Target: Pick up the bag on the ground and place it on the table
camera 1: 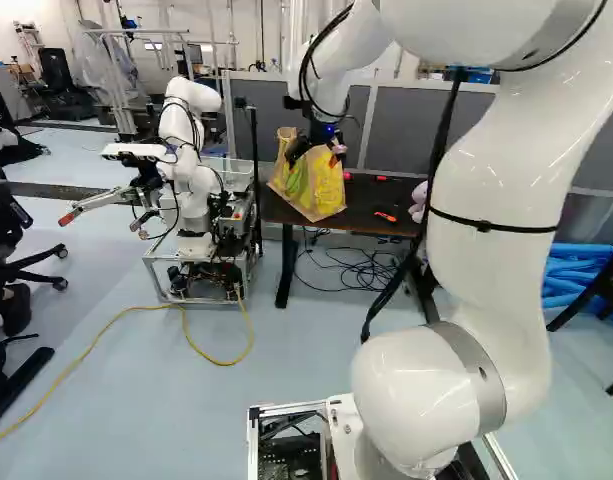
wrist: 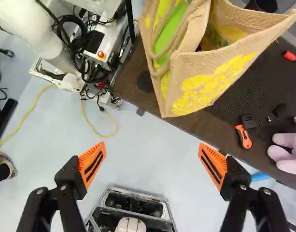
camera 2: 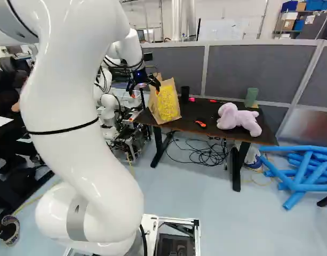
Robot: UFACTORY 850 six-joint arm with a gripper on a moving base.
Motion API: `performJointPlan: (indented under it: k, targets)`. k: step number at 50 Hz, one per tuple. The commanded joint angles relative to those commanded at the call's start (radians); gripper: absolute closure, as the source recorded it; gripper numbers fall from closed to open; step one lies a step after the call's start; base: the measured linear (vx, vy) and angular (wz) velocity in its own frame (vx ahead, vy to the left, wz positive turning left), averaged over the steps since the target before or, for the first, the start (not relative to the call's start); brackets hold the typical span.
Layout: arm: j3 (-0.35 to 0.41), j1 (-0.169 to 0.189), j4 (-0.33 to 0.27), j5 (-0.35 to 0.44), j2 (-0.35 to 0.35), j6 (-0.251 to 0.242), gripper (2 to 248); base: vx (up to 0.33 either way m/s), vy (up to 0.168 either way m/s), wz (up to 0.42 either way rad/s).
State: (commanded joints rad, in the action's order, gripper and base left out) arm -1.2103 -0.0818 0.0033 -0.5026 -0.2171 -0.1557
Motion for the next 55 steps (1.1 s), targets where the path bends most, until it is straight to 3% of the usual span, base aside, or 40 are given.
performJointPlan:
  k: [55]
  targets:
    - [0.613,0.045,-0.002,0.750,0.271,0.085,3,0.000,0.000,0.000]
